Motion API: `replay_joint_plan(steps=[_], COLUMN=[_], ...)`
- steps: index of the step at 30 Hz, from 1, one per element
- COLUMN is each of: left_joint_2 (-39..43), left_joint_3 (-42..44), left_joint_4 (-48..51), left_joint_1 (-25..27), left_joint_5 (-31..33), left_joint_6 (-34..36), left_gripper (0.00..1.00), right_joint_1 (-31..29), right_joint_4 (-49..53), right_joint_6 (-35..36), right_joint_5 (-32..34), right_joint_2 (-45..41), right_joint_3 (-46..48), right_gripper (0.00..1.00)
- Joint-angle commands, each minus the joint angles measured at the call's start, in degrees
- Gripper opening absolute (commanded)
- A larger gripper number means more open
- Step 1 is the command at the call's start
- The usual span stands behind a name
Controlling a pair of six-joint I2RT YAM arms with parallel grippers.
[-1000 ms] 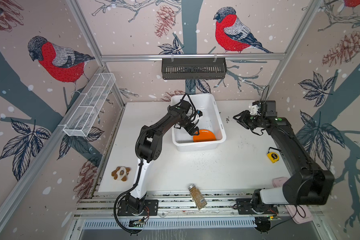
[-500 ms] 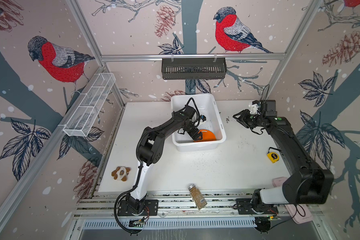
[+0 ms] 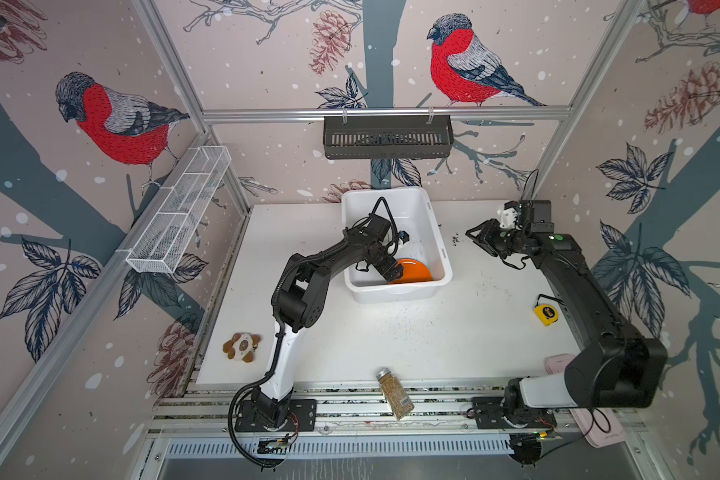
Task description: Place the plates into the plastic bin on the countertop
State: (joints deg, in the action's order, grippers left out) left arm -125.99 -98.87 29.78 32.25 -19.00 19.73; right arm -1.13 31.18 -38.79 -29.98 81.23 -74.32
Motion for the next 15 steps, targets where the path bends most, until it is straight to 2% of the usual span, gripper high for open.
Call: replay_joint_plan(steps=[1, 15], left_joint_2=[0.67, -0.72], left_joint_3=[0.45, -0.45], left_joint_4=[-2.42, -3.38], left_joint_1=[0.26, 0.34], left_joint_5=[1.21, 2.57], left_joint_6=[-0.64, -1.36], left_gripper=[0.91, 0.92], right_joint_1=[-0.02, -0.02], right_joint_4=[-0.46, -0.54], right_joint_6=[0.81, 0.86], right_joint_5=[-0.66, -0.78], right_joint_2=[0.24, 0.91], right_joint_3=[-0.44, -0.65], right_gripper=[0.39, 0.39])
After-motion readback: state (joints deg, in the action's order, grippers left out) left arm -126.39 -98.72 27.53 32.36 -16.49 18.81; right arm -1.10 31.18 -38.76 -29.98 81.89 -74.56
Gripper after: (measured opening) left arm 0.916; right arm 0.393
